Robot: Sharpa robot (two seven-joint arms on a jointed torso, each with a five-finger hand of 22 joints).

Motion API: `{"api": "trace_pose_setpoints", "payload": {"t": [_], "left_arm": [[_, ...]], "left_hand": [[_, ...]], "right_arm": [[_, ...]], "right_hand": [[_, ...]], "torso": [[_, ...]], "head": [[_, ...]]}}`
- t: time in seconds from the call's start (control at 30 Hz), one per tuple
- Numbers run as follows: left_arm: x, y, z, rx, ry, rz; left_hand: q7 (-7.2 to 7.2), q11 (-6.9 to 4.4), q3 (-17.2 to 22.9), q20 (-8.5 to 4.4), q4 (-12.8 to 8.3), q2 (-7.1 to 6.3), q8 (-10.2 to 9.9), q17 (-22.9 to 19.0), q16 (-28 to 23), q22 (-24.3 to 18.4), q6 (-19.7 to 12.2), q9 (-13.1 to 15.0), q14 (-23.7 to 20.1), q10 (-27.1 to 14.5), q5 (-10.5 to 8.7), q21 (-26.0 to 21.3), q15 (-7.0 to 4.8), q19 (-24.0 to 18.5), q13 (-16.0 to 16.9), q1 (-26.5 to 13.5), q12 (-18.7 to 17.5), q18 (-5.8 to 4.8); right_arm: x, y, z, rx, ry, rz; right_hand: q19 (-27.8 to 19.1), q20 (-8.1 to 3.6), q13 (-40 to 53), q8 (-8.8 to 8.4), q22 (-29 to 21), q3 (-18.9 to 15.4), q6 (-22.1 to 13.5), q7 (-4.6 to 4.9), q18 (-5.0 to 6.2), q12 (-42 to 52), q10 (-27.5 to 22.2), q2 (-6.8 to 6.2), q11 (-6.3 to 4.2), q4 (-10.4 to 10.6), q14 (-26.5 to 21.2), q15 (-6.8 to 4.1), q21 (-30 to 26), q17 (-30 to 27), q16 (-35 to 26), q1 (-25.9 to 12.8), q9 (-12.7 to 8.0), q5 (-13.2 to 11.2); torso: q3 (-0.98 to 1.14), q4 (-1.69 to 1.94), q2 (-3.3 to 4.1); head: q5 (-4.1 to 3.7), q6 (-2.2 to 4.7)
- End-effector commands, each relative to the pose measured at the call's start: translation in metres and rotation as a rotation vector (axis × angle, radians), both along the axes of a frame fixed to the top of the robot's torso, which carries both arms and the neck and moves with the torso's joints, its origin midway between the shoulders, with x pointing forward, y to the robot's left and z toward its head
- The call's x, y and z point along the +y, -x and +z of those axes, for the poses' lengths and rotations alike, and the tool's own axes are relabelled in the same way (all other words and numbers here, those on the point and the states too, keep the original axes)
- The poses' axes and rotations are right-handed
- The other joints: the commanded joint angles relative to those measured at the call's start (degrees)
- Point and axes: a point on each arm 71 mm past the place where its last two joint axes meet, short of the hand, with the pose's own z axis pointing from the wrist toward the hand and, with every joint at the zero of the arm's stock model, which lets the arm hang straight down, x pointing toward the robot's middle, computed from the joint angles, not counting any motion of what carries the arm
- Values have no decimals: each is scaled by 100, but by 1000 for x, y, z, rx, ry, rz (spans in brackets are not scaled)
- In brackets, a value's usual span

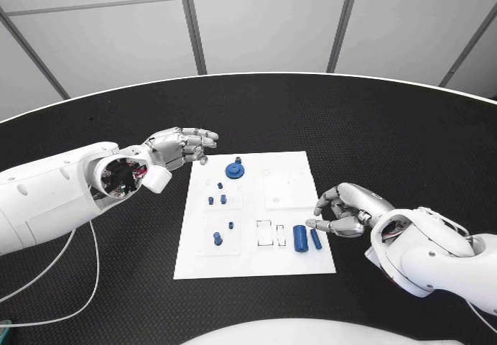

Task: Assemble the parts on the task board

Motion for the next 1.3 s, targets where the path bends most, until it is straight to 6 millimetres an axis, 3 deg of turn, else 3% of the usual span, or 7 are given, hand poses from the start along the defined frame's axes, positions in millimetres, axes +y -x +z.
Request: {"api": "trace_pose_setpoints", "payload": {"t": [0.03,0.3,0.5,1.3], "left_arm": [[0,0,0,1,0,1],[2,1,0,2,-2,2],[2,1,0,2,-1,2],[5,2,0,1,-2,8]], "left_hand": [[9,22,-31,7,17,55,-28,-7,-39,-9,46,6,-50,17,-7,-17,6,-42,-7,-17,-35,55],[9,22,-39,8,29,63,-28,-9,-39,-12,51,7,-53,19,-7,-22,7,-44,-8,-29,-35,54],[9,22,-39,8,29,63,-28,-9,-39,-12,51,7,-53,19,-7,-22,7,-44,-8,-29,-35,54],[9,22,-39,8,29,63,-28,-9,-39,-12,51,7,-53,19,-7,-22,7,-44,-8,-29,-35,54]], "right_arm": [[1,3,-6,14,13,-1],[9,8,-19,42,19,9],[14,7,-24,56,25,18],[26,1,-38,96,70,59]], "right_hand": [[457,8,456,15,1198,-52,-47,14,-84,27,45,73,4,2,504,-8,6,1004,10,-14,12,28],[453,18,469,-16,1205,-269,-90,25,-84,11,31,140,16,7,505,4,5,1022,19,-104,46,49],[454,22,479,-24,1216,-412,-93,24,-87,0,24,192,16,3,506,5,23,1035,25,-112,79,199],[457,23,485,-11,1229,-494,-51,13,-92,-10,20,254,9,9,508,2,51,1051,32,-139,107,259]], "torso": [[-3,2,2],[-11,-3,8],[-7,1,13],[-5,-2,27]], "head": [[-42,-17],[-43,-21],[-44,-16],[-19,-39]]}}
